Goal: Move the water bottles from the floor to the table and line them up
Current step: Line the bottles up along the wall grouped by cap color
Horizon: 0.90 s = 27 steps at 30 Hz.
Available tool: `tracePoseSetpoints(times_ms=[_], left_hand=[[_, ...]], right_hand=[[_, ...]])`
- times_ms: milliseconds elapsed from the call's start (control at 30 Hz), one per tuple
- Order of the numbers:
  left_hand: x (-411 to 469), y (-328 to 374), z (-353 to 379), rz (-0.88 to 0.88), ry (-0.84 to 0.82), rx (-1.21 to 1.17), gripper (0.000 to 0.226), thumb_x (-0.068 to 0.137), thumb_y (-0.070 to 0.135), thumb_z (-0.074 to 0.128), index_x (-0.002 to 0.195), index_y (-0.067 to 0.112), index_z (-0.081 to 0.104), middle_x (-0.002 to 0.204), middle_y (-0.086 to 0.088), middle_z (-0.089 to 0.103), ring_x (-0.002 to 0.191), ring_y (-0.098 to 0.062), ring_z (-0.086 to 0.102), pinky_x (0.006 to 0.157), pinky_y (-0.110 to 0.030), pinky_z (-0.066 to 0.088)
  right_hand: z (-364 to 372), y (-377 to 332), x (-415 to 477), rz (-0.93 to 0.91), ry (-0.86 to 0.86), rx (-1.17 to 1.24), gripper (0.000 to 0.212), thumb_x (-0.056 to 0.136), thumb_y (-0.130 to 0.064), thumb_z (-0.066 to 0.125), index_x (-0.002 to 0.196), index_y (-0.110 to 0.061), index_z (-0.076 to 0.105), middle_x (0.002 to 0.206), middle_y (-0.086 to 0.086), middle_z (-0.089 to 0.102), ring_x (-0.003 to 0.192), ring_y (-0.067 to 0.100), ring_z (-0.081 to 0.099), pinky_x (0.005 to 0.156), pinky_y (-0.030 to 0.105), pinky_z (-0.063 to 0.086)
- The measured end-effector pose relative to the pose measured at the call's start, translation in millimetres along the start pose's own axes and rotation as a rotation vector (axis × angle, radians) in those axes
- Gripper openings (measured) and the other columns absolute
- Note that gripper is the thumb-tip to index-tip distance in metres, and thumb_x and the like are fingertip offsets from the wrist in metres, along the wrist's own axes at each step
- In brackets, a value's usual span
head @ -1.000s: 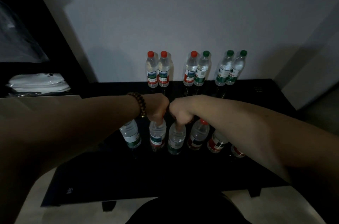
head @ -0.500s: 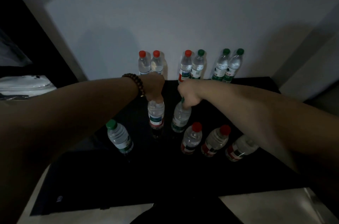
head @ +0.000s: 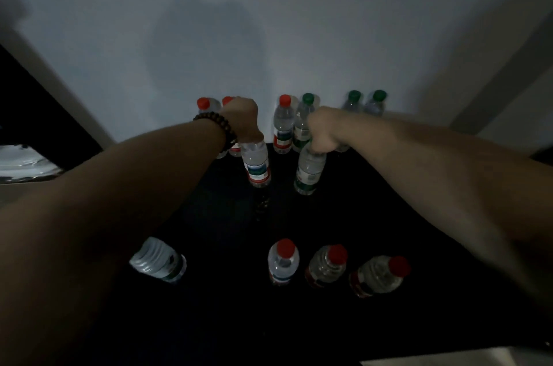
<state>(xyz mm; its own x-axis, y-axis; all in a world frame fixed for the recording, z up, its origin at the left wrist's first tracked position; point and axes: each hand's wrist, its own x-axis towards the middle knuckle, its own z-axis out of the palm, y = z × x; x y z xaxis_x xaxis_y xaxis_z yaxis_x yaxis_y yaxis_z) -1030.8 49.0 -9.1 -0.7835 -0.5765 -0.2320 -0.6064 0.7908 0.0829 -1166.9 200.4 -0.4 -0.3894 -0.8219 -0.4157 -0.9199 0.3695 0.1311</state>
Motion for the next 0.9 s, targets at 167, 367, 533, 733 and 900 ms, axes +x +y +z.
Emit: tracePoseSetpoints(times_ms=[167,367,533,733,900], left_hand=[[37,9,0,-0.07,0.009,-0.034,0.037,0.084,0.036,0.079,0.099,0.004,0.067,0.097,-0.012,0.068,0.089,-0.025,0.066,0.077,-0.036,0.061],[77,11,6,-0.102,0.04,-0.06,0.038,0.086,0.035,0.078,0.104,0.003,0.069,0.103,-0.013,0.069,0.094,-0.027,0.066,0.083,-0.04,0.06],[102,11,14,-0.115,0.054,-0.067,0.031,0.089,0.027,0.075,0.104,0.001,0.068,0.104,-0.016,0.068,0.094,-0.03,0.066,0.082,-0.041,0.059],[125,15,16,-0.134,0.075,-0.063,0.027,0.088,0.025,0.072,0.101,0.001,0.069,0.1,-0.017,0.069,0.09,-0.032,0.066,0.078,-0.039,0.059],[141,16,20,-0.191,0.081,-0.101,0.039,0.091,0.017,0.069,0.128,0.006,0.063,0.117,-0.016,0.068,0.101,-0.033,0.067,0.086,-0.039,0.059]], right_hand=[[1,42,26,0.041,0.033,0.054,0.033,0.089,-0.03,0.07,0.068,-0.016,0.049,0.076,0.003,0.052,0.064,0.014,0.051,0.048,0.026,0.035],[2,81,63,0.025,0.026,0.069,0.037,0.089,-0.02,0.069,0.069,-0.018,0.038,0.077,0.004,0.048,0.063,0.015,0.049,0.048,0.027,0.036],[1,98,88,0.02,0.028,0.064,0.028,0.088,-0.02,0.071,0.074,-0.018,0.046,0.081,0.003,0.048,0.069,0.017,0.053,0.053,0.027,0.04],[3,112,111,-0.004,0.093,0.068,0.009,0.093,-0.013,0.062,0.101,-0.01,0.059,0.086,0.005,0.048,0.075,0.023,0.055,0.062,0.031,0.043],[11,120,124,-0.007,0.162,0.095,0.014,0.094,-0.01,0.059,0.107,-0.009,0.054,0.105,0.014,0.056,0.089,0.03,0.057,0.071,0.035,0.043]])
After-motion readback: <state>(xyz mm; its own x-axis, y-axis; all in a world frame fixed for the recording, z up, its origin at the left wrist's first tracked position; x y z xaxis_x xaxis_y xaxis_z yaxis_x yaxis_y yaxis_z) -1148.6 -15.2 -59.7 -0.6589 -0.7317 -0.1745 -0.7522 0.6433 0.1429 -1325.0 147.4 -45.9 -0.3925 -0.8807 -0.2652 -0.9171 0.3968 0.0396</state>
